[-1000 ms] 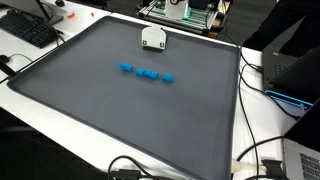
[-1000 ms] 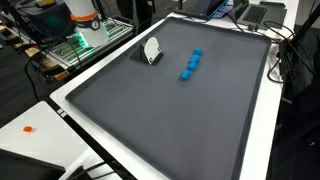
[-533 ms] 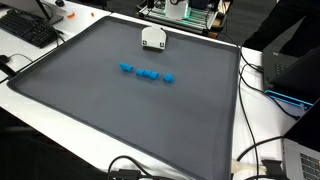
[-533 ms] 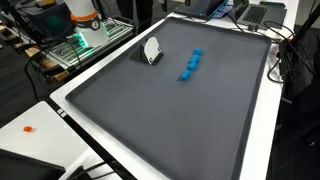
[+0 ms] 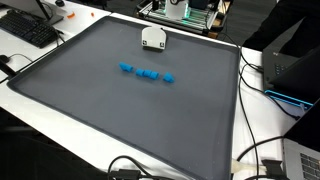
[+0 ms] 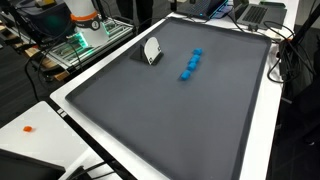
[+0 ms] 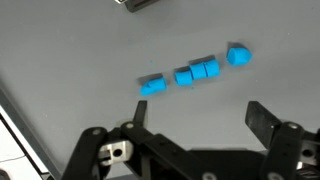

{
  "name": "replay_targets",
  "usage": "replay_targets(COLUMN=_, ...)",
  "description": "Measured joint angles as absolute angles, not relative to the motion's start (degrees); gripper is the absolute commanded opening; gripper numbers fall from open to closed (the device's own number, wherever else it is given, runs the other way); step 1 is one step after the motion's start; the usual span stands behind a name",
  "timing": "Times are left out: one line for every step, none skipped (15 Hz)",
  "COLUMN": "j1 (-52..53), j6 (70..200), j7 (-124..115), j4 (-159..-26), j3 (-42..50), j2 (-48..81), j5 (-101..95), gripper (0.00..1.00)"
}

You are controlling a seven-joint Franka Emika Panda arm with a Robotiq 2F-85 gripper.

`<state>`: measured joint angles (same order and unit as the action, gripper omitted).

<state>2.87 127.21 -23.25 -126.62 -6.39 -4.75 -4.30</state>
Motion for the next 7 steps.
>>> replay_targets(j1=3.0, j6=127.2, j7=-22.7, j4=-126.3, j3=-6.4, j2=-4.4, j5=-4.3, gripper=1.00)
replay_targets(j1=3.2, j6=127.2, j7=-22.2, j4=-126.1, j3=-6.4, j2=-4.2, j5=-4.3, gripper=1.00)
replay_targets(j1=3.3, j6=127.3, j7=-21.7, j4=-126.0, j3=-6.4, j2=-4.0, j5=-4.3, gripper=1.00)
replay_targets(j1=3.4, j6=127.3, j7=-21.5, j4=-125.9, j3=-6.4, j2=-3.9, j5=-4.3, gripper=1.00)
replay_targets(j1=3.3, j6=127.3, j7=-21.5, j4=-125.9, j3=-6.4, j2=-3.9, j5=-4.3, gripper=1.00)
replay_targets(j1=3.3, j6=127.3, j7=-21.5, j4=-125.9, j3=-6.4, j2=-3.9, j5=-4.3, gripper=1.00)
replay_targets(j1=3.3, j6=127.3, j7=-21.5, j4=-125.9, j3=-6.4, j2=-3.9, j5=-4.3, gripper=1.00)
